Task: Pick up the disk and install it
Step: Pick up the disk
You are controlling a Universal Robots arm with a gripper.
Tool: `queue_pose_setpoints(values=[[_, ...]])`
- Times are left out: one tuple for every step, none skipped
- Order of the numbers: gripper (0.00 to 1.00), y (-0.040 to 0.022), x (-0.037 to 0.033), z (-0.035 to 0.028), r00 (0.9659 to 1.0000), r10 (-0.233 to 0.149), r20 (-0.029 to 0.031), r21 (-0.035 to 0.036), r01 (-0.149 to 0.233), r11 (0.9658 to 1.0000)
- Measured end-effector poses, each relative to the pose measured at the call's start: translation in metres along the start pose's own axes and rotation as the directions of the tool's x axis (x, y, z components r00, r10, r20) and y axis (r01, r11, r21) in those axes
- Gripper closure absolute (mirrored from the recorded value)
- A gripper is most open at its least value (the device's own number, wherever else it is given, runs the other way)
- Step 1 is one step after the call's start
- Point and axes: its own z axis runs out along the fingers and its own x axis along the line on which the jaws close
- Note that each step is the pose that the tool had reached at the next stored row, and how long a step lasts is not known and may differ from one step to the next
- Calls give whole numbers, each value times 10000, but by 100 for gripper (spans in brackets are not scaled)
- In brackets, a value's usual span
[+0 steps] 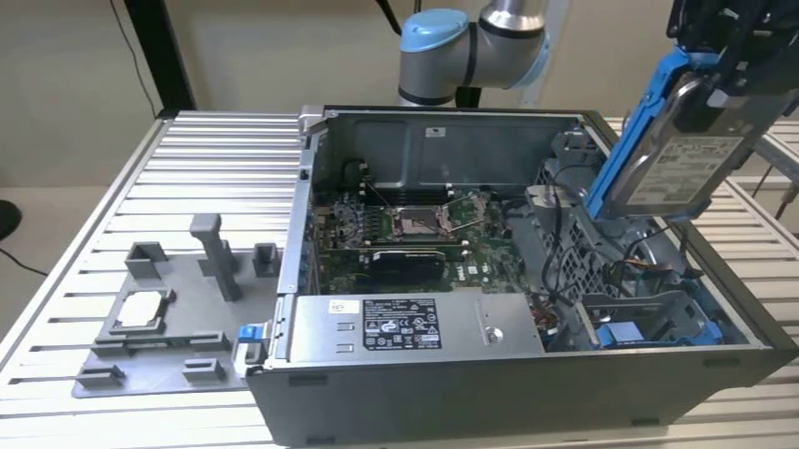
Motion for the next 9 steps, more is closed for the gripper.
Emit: queue_pose_setpoints(values=[[100,-2,30,-2,10000,0,0,0,0,10000],[100,-3,61,-5,10000,0,-1,0,0,10000],[100,-4,90,-7,10000,0,0,0,0,10000],[100,-6,122,-9,10000,0,0,0,0,10000],[100,-7,155,-11,10000,0,0,-1,0,10000],[100,-8,186,-14,10000,0,0,0,0,10000],[100,-9,218,-16,10000,1,0,0,-1,10000],[100,-10,250,-18,10000,0,0,-1,0,10000],[100,-11,282,-20,10000,0,0,0,0,10000]])
